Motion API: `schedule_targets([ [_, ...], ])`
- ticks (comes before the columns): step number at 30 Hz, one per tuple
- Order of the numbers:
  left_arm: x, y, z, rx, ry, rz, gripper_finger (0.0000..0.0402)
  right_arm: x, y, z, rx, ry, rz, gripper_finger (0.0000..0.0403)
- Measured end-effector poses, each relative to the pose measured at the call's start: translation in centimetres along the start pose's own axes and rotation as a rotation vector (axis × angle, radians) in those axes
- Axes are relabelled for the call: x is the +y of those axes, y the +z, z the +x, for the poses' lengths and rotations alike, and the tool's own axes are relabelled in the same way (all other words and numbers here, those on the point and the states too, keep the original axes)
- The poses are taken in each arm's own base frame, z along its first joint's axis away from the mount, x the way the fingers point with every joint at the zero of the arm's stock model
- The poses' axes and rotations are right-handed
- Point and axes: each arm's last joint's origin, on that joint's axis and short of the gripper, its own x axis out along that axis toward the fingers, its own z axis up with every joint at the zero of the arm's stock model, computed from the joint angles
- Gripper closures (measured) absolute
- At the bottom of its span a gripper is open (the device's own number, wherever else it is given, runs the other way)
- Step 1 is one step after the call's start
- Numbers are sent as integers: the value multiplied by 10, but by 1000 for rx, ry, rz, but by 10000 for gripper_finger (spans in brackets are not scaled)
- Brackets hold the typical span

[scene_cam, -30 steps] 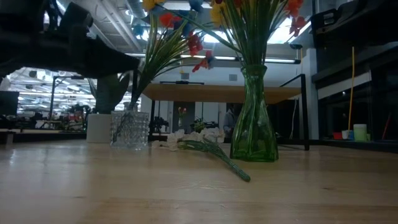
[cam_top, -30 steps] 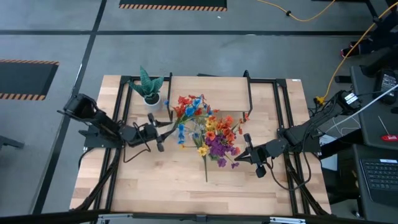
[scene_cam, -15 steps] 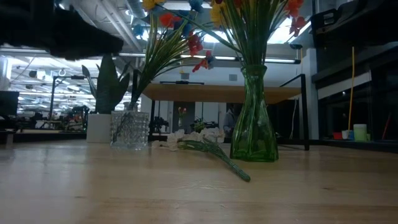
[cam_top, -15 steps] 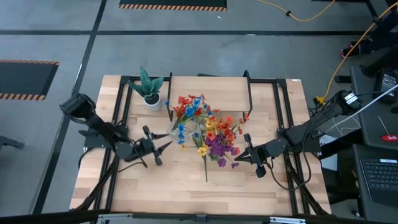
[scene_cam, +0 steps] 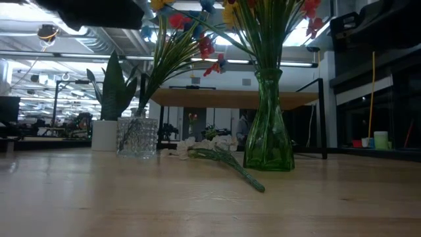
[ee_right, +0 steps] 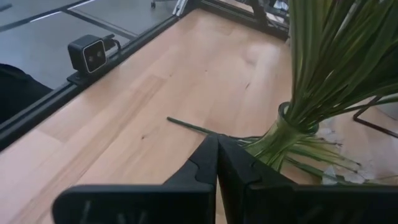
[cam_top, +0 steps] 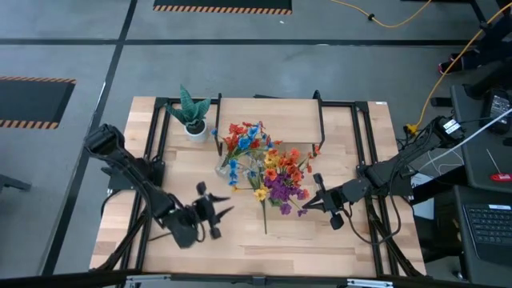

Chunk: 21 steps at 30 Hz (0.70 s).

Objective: Pick and place flowers into a vace then onto a shelf
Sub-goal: Put the white flowers into the transparent vase

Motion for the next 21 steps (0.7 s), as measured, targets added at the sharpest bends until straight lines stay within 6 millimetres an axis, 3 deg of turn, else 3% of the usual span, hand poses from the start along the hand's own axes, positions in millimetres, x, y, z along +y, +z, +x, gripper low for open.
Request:
schedule_targets([
  [9,-42,23,14,367,2,-115,287,0,0,0,3,0,-4,393],
  [15,-74,29,41,402,22,-252,284,0,0,0,4,0,-5,393],
  [21,-84,21,72,402,106,-437,279,0,0,0,4,0,-4,393],
])
